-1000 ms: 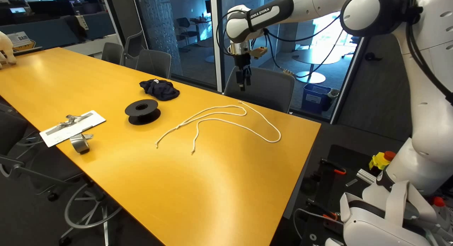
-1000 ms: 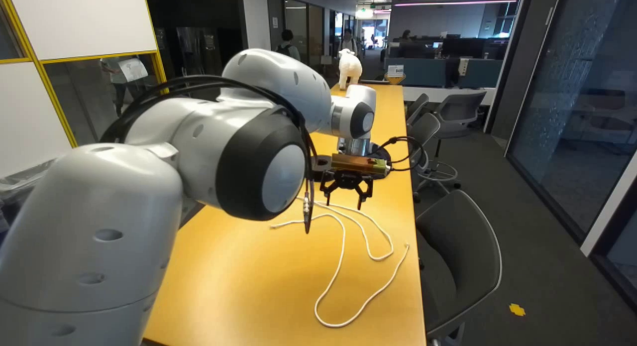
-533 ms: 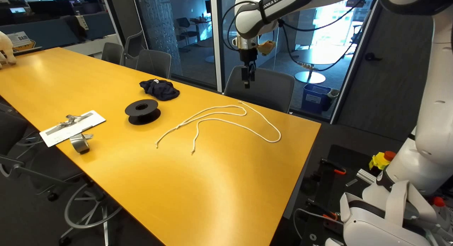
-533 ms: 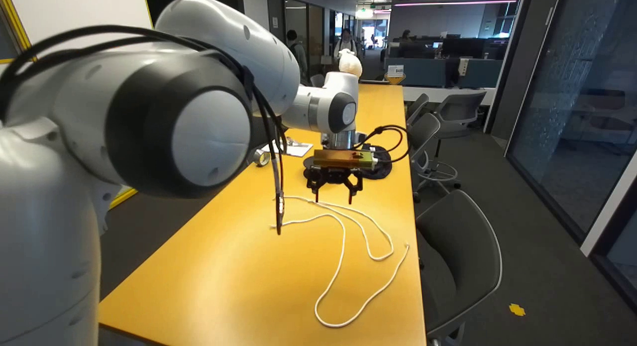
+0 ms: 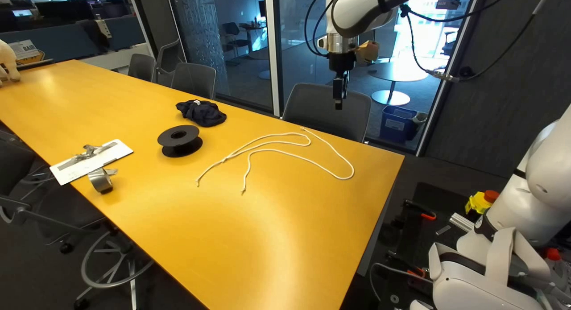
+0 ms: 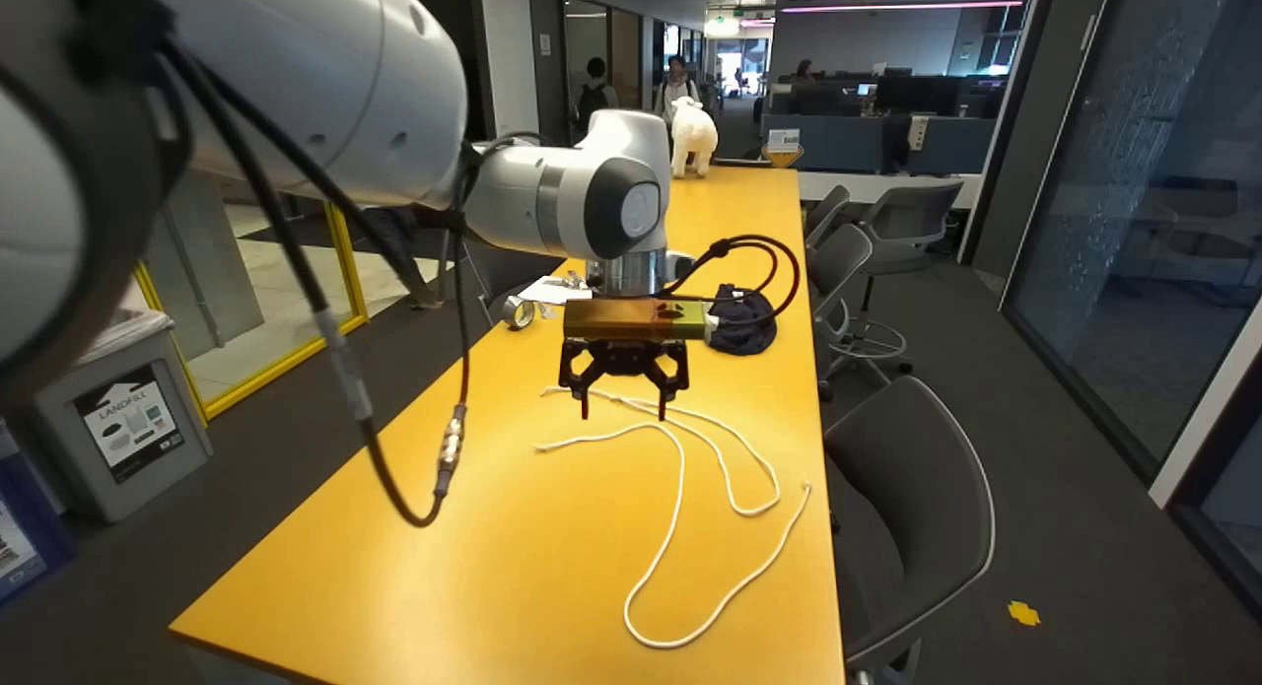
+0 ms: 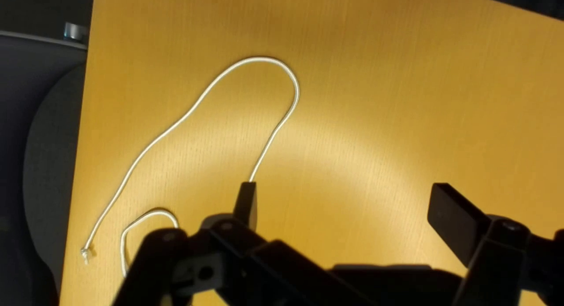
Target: Separate the two white ropes
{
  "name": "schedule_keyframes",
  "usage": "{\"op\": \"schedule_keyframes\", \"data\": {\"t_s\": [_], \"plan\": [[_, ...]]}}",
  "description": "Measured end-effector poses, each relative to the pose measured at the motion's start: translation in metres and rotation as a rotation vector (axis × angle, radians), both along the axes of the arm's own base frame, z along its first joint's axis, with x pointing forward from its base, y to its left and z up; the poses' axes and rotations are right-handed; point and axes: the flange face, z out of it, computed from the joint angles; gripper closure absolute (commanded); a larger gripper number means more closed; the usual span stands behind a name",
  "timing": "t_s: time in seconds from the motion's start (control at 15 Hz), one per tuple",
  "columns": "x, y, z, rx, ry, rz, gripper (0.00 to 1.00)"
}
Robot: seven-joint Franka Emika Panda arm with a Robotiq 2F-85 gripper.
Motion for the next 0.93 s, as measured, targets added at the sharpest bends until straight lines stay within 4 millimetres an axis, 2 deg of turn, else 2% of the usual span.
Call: {"op": "schedule_keyframes", "data": {"t_s": [0.2, 0.33, 0.67, 0.93], "plan": [[-0.028, 0.009, 0.017, 0.005, -0.02, 0.079, 0.0], [-0.038, 0.014, 0.029, 0.008, -0.042, 0.125, 0.0], [-0.044, 0.03, 0.055, 0.076, -0.12, 0.078, 0.0], [-0.045, 0.047, 0.064, 0.075, -0.138, -0.036, 0.0]]}}
